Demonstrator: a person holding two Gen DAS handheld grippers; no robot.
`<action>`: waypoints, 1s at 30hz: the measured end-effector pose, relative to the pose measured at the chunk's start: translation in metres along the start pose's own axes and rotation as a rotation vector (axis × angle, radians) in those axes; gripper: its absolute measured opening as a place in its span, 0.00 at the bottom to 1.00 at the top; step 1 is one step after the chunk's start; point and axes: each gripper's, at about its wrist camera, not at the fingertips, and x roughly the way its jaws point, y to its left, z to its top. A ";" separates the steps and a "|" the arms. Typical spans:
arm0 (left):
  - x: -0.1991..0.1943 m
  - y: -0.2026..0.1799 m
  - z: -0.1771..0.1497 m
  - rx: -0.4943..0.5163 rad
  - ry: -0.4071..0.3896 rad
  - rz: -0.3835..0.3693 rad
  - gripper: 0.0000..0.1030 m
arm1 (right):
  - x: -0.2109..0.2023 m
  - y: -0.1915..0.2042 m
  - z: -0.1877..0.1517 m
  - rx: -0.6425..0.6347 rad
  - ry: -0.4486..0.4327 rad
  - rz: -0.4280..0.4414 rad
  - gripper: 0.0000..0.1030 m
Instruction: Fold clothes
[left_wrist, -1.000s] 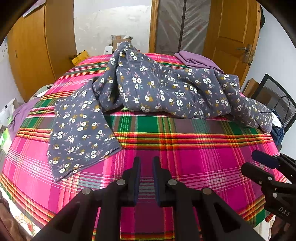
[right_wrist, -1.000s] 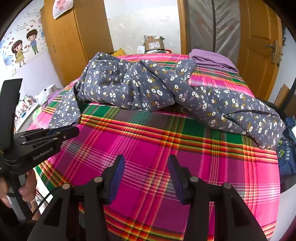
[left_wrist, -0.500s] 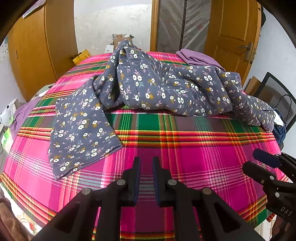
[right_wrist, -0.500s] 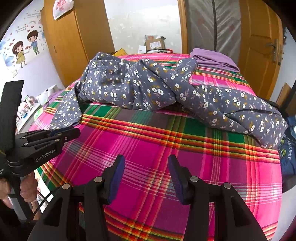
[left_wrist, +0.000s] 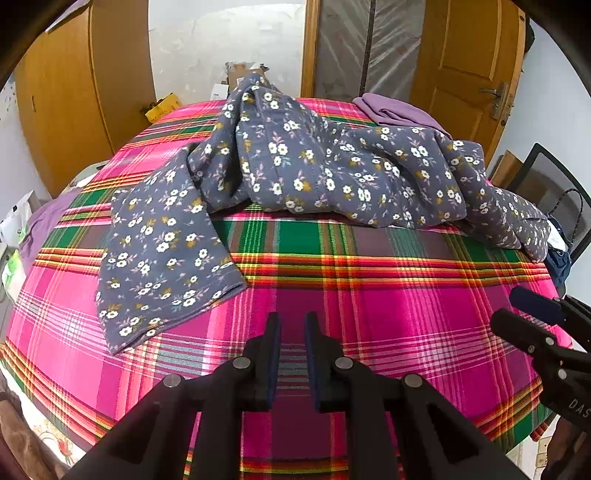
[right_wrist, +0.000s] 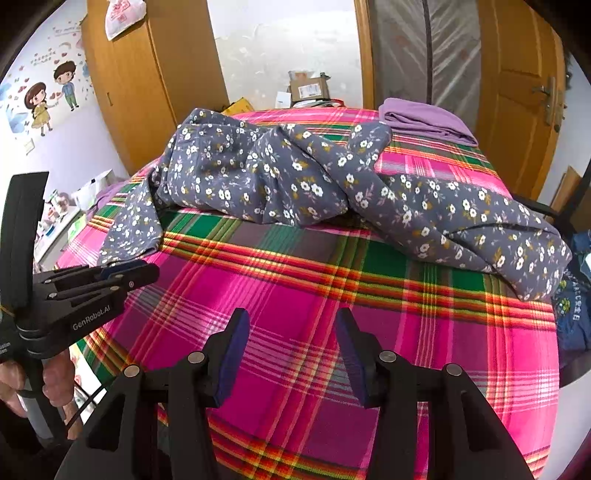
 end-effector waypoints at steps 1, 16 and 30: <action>0.000 0.001 0.001 -0.004 0.001 0.003 0.13 | 0.004 -0.001 0.003 -0.005 -0.002 0.002 0.49; 0.001 0.033 0.013 -0.066 0.004 0.045 0.13 | 0.047 0.005 0.053 -0.113 -0.019 0.029 0.49; -0.001 0.060 0.013 -0.067 0.025 0.018 0.13 | 0.066 0.043 0.079 -0.183 -0.030 0.073 0.49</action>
